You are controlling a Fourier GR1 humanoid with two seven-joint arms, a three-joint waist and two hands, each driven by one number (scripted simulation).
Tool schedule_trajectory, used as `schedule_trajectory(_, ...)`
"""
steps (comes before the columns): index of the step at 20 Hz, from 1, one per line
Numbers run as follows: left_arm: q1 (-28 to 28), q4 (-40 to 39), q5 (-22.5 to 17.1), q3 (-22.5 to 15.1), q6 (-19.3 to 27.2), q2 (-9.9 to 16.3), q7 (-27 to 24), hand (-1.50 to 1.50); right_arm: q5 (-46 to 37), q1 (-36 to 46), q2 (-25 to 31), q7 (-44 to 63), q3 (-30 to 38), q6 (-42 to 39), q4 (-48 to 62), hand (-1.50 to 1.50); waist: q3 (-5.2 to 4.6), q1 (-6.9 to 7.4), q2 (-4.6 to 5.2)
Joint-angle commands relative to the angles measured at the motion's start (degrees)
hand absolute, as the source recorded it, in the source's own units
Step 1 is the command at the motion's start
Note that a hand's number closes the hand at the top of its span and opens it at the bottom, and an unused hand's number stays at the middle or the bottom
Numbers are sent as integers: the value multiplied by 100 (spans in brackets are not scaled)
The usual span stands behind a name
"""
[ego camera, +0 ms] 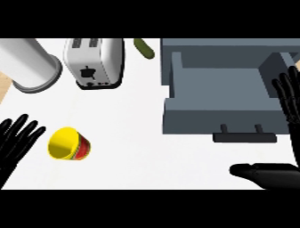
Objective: Pick up the cup, place it into the drawer and close the drawer
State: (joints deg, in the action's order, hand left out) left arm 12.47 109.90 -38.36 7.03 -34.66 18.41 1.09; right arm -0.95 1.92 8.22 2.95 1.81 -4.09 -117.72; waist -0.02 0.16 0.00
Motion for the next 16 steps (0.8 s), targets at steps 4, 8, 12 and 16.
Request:
schedule_trajectory(4,-213,-1174,1071,435,-363,-224,-703,-150,-295,-200,-177,-438,-208,-23,97,-150,0,-10,1)
schedule_trajectory(8,-293,-1865,1862,416,-418,-468,-1285,-150,-190,-238,-186,-148,-101,-8,-72,-150,-1,-22,-3)
schedule_trajectory(12,-677,-2810,2441,789,-423,-148,-1861,-150,80,-17,74,-520,301,-292,371,-150,0,-24,3)
schedule_trajectory(16,-1351,-3931,3023,662,-240,-254,-2375,-150,-96,126,-86,-386,158,-174,464,-150,0,-29,4)
